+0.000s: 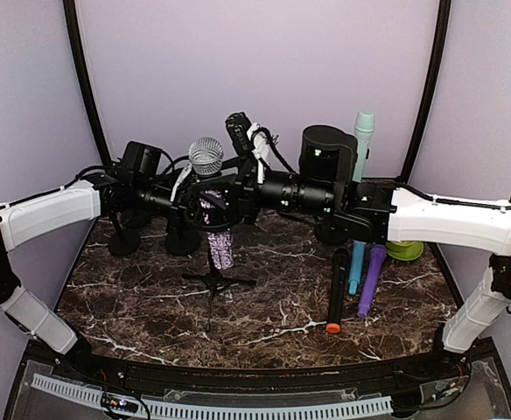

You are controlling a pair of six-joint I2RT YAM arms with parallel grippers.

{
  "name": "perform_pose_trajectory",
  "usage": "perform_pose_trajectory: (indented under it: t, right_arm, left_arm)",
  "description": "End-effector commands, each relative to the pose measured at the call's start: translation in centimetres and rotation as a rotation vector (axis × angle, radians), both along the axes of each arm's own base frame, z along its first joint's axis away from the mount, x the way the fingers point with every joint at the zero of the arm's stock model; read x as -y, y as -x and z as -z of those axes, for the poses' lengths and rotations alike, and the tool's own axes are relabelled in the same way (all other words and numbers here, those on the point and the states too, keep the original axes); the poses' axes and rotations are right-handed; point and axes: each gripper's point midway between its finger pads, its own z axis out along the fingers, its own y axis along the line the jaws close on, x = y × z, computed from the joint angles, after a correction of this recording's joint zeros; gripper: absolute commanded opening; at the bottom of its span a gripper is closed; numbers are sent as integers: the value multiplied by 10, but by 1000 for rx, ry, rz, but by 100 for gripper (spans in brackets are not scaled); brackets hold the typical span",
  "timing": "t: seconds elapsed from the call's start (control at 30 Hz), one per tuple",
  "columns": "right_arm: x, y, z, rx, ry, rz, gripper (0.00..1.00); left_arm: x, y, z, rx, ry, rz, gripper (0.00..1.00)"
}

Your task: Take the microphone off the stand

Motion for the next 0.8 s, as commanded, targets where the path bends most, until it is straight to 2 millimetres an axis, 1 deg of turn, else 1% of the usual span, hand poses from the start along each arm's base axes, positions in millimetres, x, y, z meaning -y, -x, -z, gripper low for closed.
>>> perform_pose_trajectory:
  t: [0.0, 0.13, 0.3, 0.37, 0.43, 0.57, 0.6, 0.63, 0.7, 0.77]
  right_arm:
    - [23, 16, -107, 158, -252, -3, 14]
    - [31, 20, -123, 179, -287, -1, 15]
    - [43, 20, -151, 210, -358, 39, 13]
    - [53, 18, -167, 220, -403, 74, 13]
    - [67, 18, -188, 231, -458, 109, 12]
    - [100, 19, -230, 239, -578, 182, 12]
    - [107, 18, -237, 236, -600, 203, 12]
    - [115, 17, -243, 232, -621, 221, 12]
    - [125, 15, -247, 226, -638, 257, 12]
    - [131, 13, -246, 214, -642, 277, 12]
  left_arm:
    - [-11, 1, 16, 132, -92, -35, 0]
    - [-16, -5, 17, 233, -108, -67, 0]
    - [-15, -8, 13, 257, -89, -91, 0]
    - [-16, -7, 16, 247, -97, -93, 0]
    - [-18, -6, 18, 239, -103, -101, 0]
    - [-21, 0, 22, 221, -104, -104, 0]
    - [-22, 1, 21, 215, -101, -106, 3]
    - [-22, 2, 20, 210, -98, -107, 11]
    - [-23, 4, 17, 202, -93, -114, 43]
    - [-26, 5, 13, 189, -96, -129, 61]
